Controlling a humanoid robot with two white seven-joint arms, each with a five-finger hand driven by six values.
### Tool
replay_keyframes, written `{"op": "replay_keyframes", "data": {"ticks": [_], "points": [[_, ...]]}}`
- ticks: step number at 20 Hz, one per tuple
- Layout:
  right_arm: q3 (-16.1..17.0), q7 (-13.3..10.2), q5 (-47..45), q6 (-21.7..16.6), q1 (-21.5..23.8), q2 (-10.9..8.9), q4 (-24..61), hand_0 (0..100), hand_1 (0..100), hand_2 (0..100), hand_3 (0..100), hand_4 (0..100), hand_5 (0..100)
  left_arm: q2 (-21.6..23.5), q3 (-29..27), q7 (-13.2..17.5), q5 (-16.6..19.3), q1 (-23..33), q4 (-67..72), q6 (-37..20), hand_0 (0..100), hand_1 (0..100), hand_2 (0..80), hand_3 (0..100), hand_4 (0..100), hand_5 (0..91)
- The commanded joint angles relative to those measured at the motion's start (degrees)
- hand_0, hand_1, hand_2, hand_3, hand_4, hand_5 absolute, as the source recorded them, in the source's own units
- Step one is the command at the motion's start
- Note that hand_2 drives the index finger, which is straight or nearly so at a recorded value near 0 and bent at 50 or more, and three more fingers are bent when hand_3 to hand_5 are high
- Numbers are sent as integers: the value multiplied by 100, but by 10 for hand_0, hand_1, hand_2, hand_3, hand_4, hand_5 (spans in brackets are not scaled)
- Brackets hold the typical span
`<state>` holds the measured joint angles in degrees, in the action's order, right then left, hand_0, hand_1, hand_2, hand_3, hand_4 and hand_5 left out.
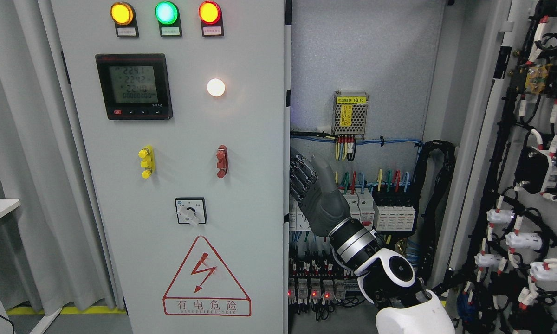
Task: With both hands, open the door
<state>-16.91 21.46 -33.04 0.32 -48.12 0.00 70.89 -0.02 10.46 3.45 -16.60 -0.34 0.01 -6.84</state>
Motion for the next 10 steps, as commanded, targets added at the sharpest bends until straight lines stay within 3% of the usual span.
{"op": "replay_keyframes", "data": {"ticks": [1, 10], "points": [[48, 78, -264, 100, -13, 0, -32, 218, 0, 0, 0, 0, 0, 2, 0, -3, -1, -159, -115, 16, 296, 0, 28, 28, 38, 0], [136, 122, -317, 118, 31, 0, 4, 218, 0, 0, 0, 0, 0, 2, 0, -3, -1, -159, -124, 16, 295, 0, 27, 28, 37, 0]]}}
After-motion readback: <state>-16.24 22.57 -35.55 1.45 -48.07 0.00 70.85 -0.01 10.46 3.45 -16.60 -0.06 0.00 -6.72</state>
